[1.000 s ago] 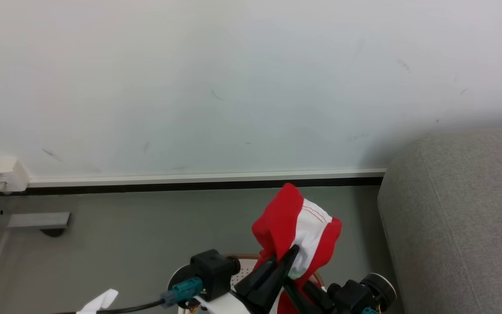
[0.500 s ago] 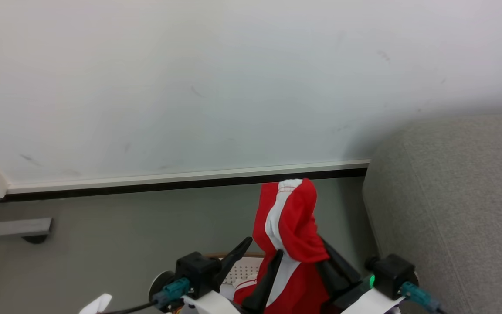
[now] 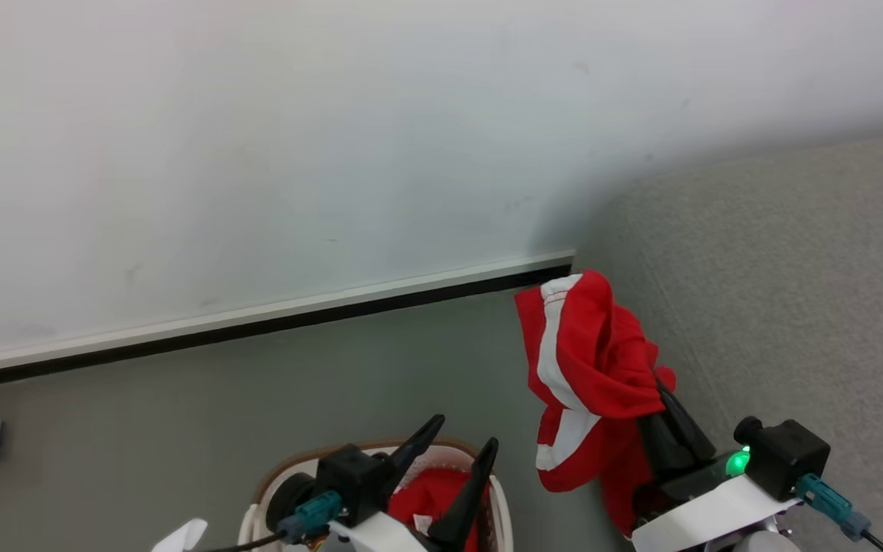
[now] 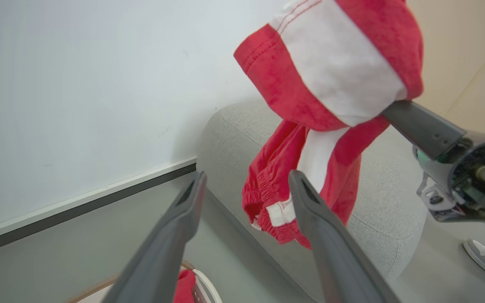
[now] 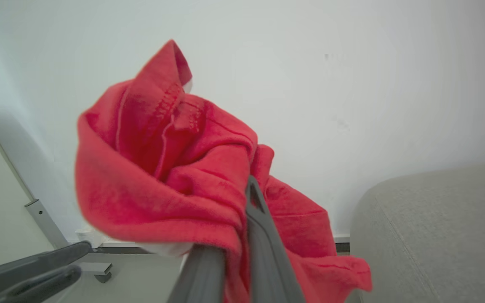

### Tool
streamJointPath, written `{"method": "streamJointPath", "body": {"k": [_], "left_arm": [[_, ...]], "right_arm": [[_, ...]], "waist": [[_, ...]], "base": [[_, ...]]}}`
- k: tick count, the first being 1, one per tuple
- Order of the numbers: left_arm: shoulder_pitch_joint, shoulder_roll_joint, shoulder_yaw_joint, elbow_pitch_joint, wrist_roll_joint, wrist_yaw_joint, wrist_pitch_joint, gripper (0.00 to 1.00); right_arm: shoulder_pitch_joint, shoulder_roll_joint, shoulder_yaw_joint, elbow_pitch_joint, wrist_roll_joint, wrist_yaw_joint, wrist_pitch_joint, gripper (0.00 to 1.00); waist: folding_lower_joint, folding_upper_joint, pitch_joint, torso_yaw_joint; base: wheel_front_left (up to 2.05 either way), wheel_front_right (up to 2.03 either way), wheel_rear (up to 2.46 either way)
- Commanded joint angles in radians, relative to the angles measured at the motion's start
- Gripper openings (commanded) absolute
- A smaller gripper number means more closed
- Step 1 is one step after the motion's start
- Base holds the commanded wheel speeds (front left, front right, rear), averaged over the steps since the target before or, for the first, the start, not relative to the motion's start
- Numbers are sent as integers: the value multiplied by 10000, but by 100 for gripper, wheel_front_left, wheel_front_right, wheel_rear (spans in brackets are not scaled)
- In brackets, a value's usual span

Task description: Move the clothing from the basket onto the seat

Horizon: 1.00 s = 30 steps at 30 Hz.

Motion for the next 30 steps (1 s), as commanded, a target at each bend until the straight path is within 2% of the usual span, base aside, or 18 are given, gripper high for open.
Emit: {"method": "streamJointPath", "body": {"k": [1,10,20,25,30], "left_arm": [[-130,54,-9,50,128,-47,-51,100],[-215,61,-140,34,129,-50,-101,100],[-391,172,-235,-126,212,-31,-74,100],[-734,297,-245,-414,333,-73,2,100],[-1567,501,-174,-969,508,-187,258,100]], "right_arm": [[125,-1,-158,-105,-69,-21,-1,0],[250,81,-435,-253,-243,-21,-1,0],[152,152,-674,-316,-387,-21,0,0],[-153,265,-1149,-443,-603,-21,0,0],[-1205,388,-2189,-522,-962,-21,0,0]], "waist": [[-1,-1,155,-363],[-1,-1,316,-1019],[-1,-1,700,-1198],[-1,-1,1342,-1192],[-1,-1,2628,-1070]], "base": [[0,0,0],[0,0,0],[0,0,0],[0,0,0],[0,0,0]]}}
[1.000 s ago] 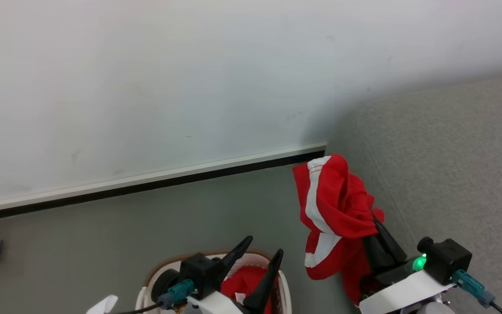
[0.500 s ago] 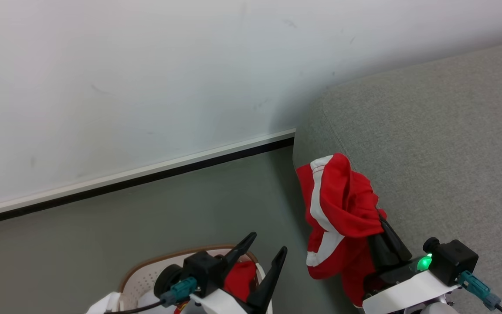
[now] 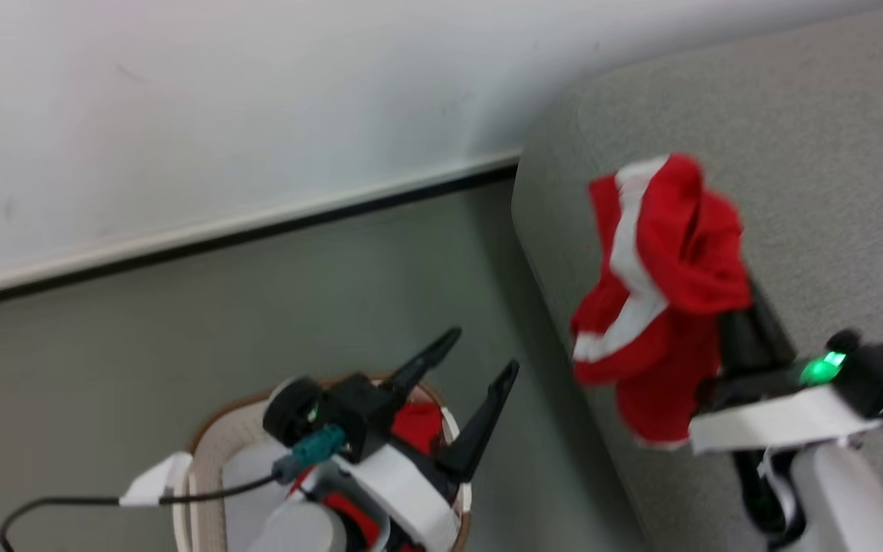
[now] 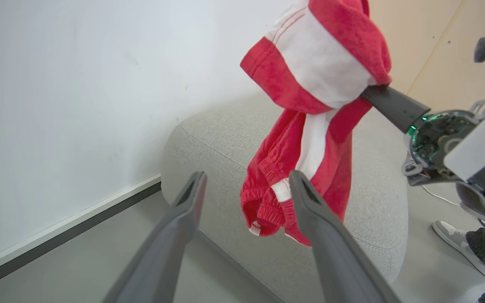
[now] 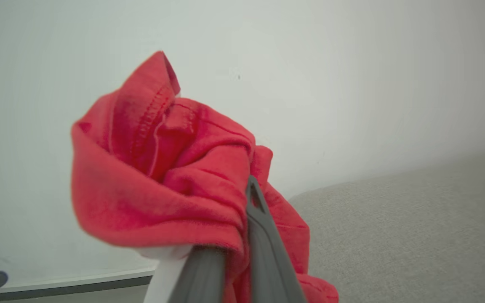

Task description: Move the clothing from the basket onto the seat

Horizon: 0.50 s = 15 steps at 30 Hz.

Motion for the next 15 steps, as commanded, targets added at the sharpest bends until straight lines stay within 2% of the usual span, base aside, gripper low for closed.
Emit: {"method": "streamJointPath", "body": {"k": [1,4,5,10,15], "left_arm": [[-540,157,50,-262,155,-105,150,100],[-1328,305,50,-613,332,-276,336,100],[-1328,305,50,-613,332,-276,336,100],[-2532,431,110,-1017,460,-480,552,100],[-3549,341,104,-1185,497,-604,590,100]], "right_arm": [[-775,44,-478,8,-313,-21,-1,0],[-2002,44,-1414,12,-958,-21,-2,0],[-2002,44,-1414,12,-958,-21,-2,0],[-4372,22,-2837,476,-1891,-21,168,0],[-7067,-687,-4289,1213,-3032,-22,1051,0]], "waist": [[0,0,1167,158],[0,0,2024,332],[0,0,2024,332],[0,0,3165,674],[0,0,4049,1091]], "base": [[0,0,0],[0,0,0],[0,0,0],[0,0,0],[0,0,0]]}}
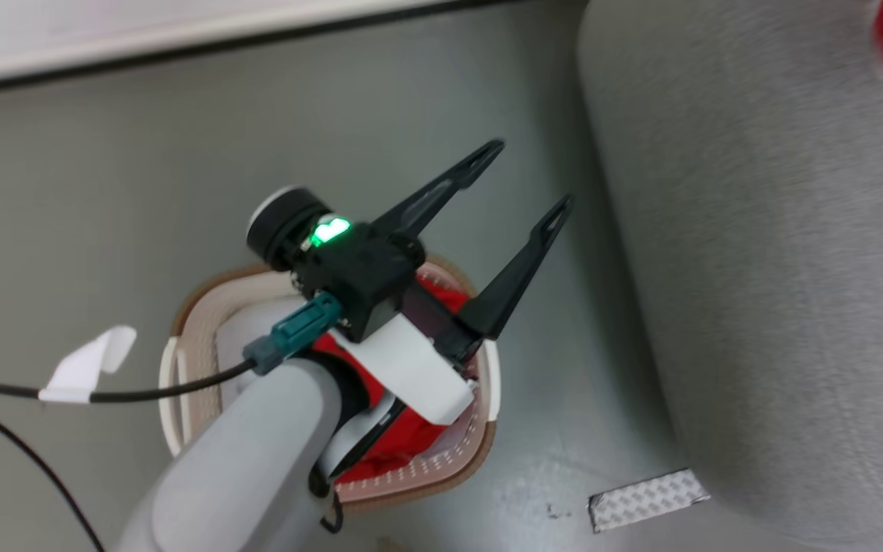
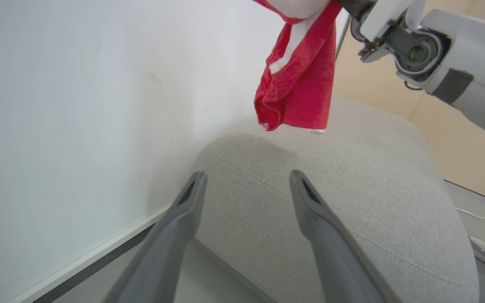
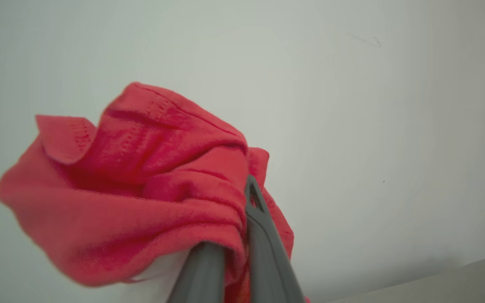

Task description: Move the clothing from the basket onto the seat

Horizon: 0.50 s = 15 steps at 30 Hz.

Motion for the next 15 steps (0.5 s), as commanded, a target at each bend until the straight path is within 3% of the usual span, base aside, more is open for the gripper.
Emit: {"method": "streamJointPath", "body": {"k": [1,4,10,15], "left_arm": [[-78,-7,0,-24,116,-17,-59,100],[-425,-163,-143,20,56,-75,-219,100],[-405,-301,-320,265,-96,-77,-463,100],[-214,-399,-337,501,-249,-5,-750,100]], "right_arm": [[-116,-97,-81,32,-41,-22,33,0],[-1766,-1040,-1358,670,-1296,-22,747,0],[-2683,-2102,-2842,1485,-3335,-22,1463,0],[-2061,-2017,-4438,2175,-4894,-22,1676,0]], "waist": [[-4,0,572,485],[-4,0,953,933],[-4,0,1243,1437],[-4,0,1487,1778]], "base": [[0,0,0],[0,0,0],[0,0,0],[0,0,0]]}}
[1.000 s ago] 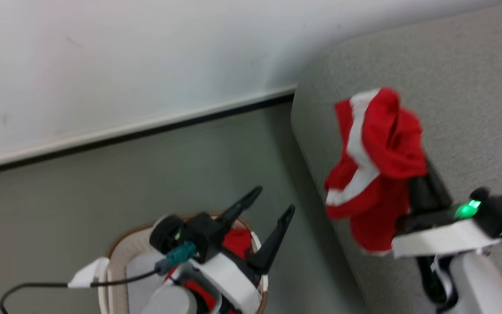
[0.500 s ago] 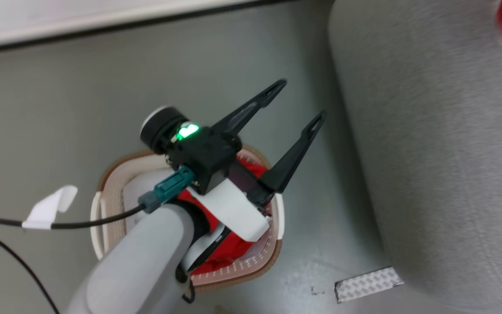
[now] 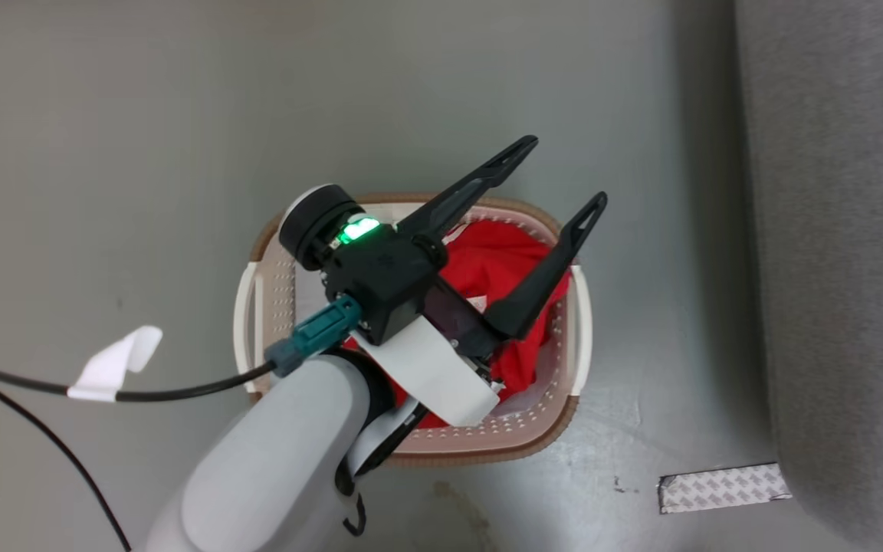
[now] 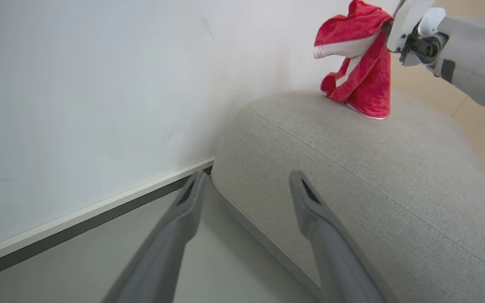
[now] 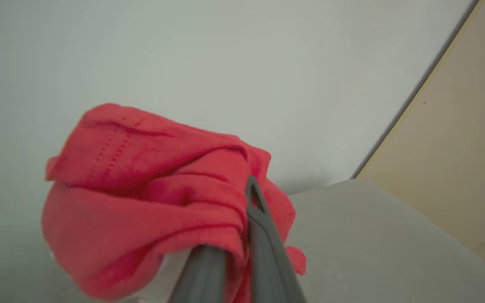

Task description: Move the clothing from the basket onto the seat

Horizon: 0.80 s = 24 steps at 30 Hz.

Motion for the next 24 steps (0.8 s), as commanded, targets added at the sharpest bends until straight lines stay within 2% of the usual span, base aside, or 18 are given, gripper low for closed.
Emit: {"method": "streamJointPath", "body": {"k": [1,2,3,5,7,8,14,24], "left_arm": [[110,15,22,37,-99,18,-67,100],[165,29,34,102,-125,13,-118,100],[215,58,48,162,-131,33,-152,100],[304,119,93,266,-201,63,-241,100],[406,173,154,378,-264,95,-336,100],[469,195,180,455,-324,100,-403,100],[996,385,365,966,-570,223,-673,100],[2647,960,904,1647,-1120,794,-1094,100]], "right_arm": [[281,121,-124,102,-81,-22,-3,0],[452,280,-427,147,-334,-22,-60,0],[612,478,-650,124,-524,-22,-112,7],[1036,888,-1003,-10,-963,-22,-217,44],[1451,1270,-953,-164,-1303,-23,-408,97],[1696,1395,-789,-226,-1601,-22,-496,100],[2505,1837,422,102,-2223,-23,-509,100],[4663,2184,1434,1083,-1149,-23,-1676,100]], "waist": [[-2,0,132,137],[-2,0,152,164],[-2,0,157,180],[-2,0,126,182],[-2,0,7,134],[-2,0,-85,98],[-2,0,-955,-210],[-2,0,-3034,-752]], "base": [[0,0,0],[0,0,0],[0,0,0],[0,0,0],[0,0,0],[0,0,0],[0,0,0],[0,0,0]]}}
